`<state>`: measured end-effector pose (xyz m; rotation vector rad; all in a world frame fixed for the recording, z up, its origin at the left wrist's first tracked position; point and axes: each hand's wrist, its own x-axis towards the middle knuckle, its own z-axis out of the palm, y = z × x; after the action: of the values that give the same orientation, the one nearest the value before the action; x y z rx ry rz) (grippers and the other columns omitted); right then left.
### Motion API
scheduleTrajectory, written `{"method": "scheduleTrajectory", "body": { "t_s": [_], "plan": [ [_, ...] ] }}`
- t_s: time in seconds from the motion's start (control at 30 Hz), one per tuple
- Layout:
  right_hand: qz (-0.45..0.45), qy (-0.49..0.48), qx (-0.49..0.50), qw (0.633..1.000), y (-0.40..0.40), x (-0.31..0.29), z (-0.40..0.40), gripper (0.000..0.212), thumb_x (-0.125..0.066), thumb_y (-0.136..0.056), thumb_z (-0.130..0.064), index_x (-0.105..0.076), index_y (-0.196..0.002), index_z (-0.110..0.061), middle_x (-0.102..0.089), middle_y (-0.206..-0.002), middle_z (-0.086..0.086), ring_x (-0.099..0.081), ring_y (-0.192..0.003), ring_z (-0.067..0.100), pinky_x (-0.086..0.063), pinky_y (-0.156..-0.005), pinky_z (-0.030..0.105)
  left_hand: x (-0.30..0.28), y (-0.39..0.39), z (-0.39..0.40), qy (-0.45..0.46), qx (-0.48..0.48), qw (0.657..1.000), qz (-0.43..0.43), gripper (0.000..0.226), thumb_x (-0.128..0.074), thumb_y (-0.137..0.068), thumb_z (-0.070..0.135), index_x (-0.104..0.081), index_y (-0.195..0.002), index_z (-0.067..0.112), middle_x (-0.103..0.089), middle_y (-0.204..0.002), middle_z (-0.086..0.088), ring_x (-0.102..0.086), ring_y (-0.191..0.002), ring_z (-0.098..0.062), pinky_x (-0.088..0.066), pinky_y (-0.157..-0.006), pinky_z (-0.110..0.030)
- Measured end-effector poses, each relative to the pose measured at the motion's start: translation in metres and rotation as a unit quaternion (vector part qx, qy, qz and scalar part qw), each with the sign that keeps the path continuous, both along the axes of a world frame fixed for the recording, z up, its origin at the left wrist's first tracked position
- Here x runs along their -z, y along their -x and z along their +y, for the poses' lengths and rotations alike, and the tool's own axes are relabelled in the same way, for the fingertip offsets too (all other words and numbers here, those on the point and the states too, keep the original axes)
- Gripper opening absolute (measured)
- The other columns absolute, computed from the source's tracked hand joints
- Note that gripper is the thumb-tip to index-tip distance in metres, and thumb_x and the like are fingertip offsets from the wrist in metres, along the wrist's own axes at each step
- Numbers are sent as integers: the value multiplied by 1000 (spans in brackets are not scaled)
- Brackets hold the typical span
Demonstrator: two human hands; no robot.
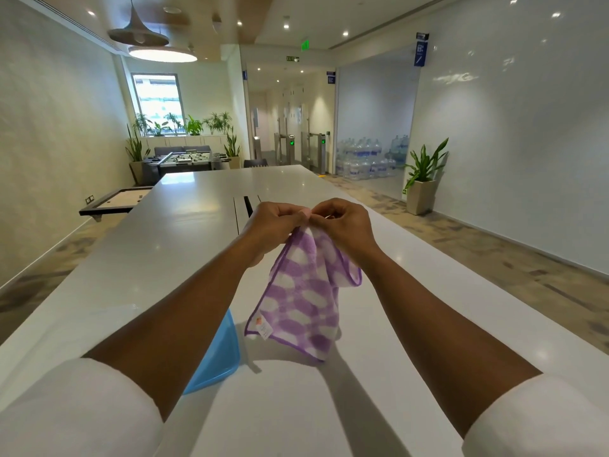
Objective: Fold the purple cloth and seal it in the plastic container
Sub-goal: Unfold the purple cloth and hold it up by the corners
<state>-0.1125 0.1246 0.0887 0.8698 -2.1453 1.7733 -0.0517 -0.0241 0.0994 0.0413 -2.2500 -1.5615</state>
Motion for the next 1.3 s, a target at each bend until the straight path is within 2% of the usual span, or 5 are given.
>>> {"method": "scheduleTrajectory", "body": {
  "t_s": [0.27,0.7,0.8,1.03,1.3],
  "plan": [
    [-11,-93,-16,995,5,-1,6,34,-81,-74,-39,-66,-98,-19,-68,-89,-2,-63,-77,12,-45,-59,14,1,2,-1,34,-65,997,11,16,-64,-91,35,-72,-78,37,-73,-86,10,-69,-82,-13,-58,-70,-25],
    [107,-296,22,949,31,18,40,43,-54,-76,-75,-67,-66,-36,-53,-66,-16,-51,-69,9,-34,-66,31,-1,-5,-12,-48,-189,978,71,27,-58,-96,33,-71,-115,19,-70,-116,-4,-64,-106,-25,-56,-94,-43],
    [138,-336,64,929,36,18,50,56,-54,-74,-78,-76,-88,-29,-46,-79,-17,-46,-85,15,-34,-74,35,0,-8,-16,-56,-208,973,85,29,-56,-97,33,-71,-117,18,-70,-116,-4,-65,-106,-25,-55,-94,-43],
    [95,-277,107,950,45,16,61,68,-56,-73,-75,-76,-96,-14,-62,-102,-1,-55,-98,17,-50,-77,36,10,-8,-27,-57,-238,966,82,30,-54,-98,34,-69,-119,18,-69,-115,-4,-65,-104,-26,-57,-91,-42],
    [20,-120,48,991,45,10,62,23,-65,-91,-28,-73,-106,-13,-71,-104,0,-62,-94,13,-40,-68,11,27,-10,-34,-55,-253,963,70,26,-53,-97,40,-68,-106,21,-68,-95,1,-65,-90,-22,-51,-66,-22]
  ]
}}
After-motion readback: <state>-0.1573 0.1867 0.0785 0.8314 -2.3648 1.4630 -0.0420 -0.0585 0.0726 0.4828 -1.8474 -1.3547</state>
